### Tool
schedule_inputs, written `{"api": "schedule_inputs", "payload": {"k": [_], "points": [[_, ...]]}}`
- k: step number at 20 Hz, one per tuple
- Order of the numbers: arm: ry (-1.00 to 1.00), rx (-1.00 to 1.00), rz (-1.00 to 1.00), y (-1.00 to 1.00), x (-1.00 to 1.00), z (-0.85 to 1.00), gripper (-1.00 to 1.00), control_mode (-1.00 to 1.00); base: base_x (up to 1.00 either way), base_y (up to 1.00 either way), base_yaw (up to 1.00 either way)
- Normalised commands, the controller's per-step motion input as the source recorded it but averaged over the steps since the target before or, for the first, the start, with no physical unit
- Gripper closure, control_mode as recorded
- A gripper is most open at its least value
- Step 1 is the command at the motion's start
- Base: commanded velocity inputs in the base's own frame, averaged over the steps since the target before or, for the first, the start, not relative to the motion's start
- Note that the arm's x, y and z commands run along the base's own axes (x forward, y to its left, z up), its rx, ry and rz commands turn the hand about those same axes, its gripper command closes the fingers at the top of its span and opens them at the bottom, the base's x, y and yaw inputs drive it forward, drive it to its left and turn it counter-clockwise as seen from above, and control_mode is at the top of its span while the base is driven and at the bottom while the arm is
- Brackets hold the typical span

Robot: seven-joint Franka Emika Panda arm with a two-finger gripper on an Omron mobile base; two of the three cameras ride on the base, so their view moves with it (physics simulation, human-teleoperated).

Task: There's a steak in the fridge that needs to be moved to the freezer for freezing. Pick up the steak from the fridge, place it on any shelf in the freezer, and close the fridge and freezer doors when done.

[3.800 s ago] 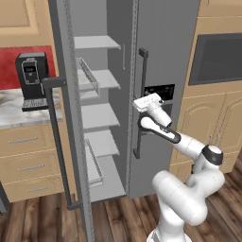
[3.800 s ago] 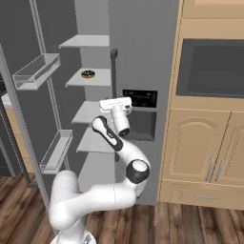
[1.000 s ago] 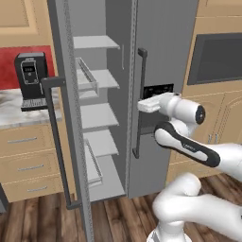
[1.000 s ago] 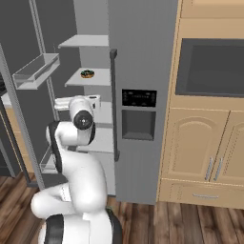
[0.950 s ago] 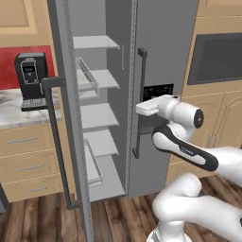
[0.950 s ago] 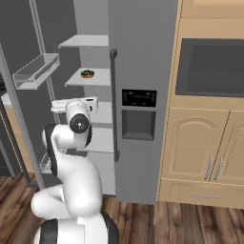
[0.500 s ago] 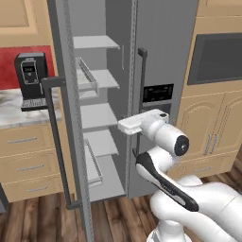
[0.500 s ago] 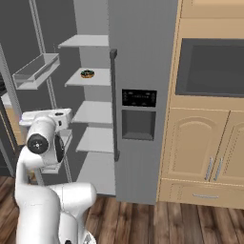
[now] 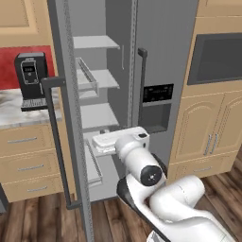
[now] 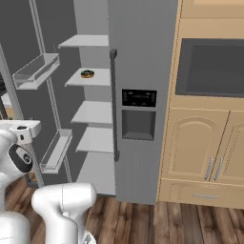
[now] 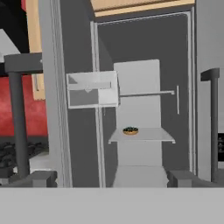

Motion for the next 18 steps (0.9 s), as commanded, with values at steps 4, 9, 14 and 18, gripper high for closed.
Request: {"api": "schedule_inputs", "payload": {"k": [4, 9, 14, 18], "points": [[0.0, 0.0, -0.06, 0.81, -0.29, -0.05, -1.0, -1.0, 0.0, 0.0, 0.0], [0.0, 0.0, -0.08, 0.75, -0.04, -0.09, -1.0, -1.0, 0.0, 0.0, 0.0], [0.0, 0.0, -0.06, 0.67, 0.0, -0.23, -1.0, -1.0, 0.0, 0.0, 0.0], [0.0, 0.0, -0.06, 0.49, 0.0, -0.29, -1.0, -1.0, 0.0, 0.0, 0.0]]}}
